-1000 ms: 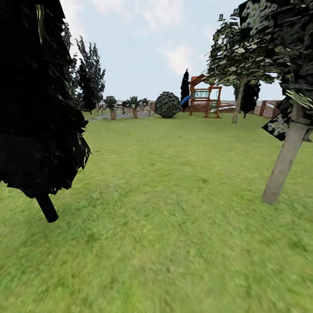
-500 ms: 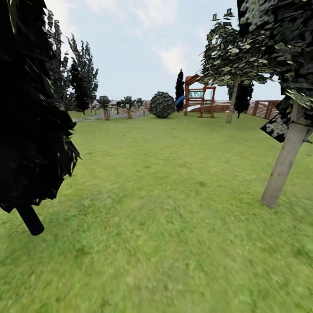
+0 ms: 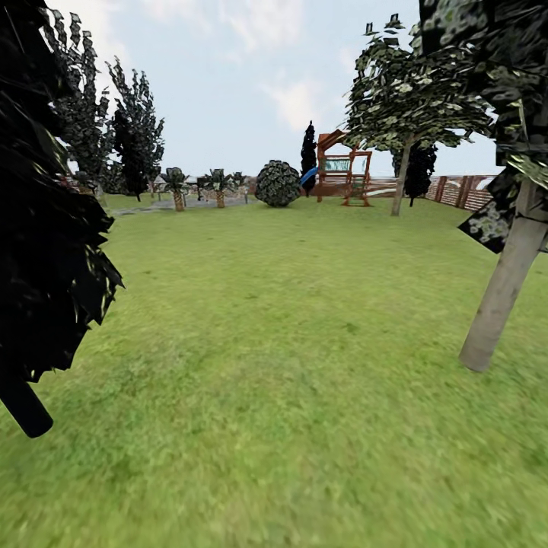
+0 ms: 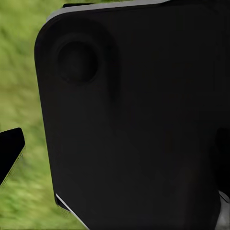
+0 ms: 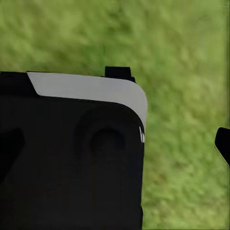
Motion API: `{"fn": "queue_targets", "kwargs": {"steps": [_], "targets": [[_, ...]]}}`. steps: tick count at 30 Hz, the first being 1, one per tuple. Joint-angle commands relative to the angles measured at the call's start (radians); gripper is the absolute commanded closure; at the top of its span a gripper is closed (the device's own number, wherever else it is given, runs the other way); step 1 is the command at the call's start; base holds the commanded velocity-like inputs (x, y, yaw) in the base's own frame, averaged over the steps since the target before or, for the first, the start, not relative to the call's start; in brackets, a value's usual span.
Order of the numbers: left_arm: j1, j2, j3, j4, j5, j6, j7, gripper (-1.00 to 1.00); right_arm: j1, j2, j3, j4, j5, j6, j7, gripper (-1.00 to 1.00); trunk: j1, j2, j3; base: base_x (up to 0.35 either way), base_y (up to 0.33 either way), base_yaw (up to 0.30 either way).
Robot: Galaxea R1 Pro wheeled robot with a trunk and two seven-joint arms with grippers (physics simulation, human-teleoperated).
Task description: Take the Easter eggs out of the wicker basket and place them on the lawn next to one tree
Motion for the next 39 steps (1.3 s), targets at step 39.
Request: {"fn": "queue_targets", "kwargs": {"steps": [39], "targets": [[0.000, -0.007, -0.003, 0.001, -0.003, 0.000, -0.001, -1.00, 0.000, -0.001, -0.001, 0.000, 0.001, 0.000, -0.003, -1.00, 0.001, 0.000, -0.001, 0.340, 0.000, 0.000]]}}
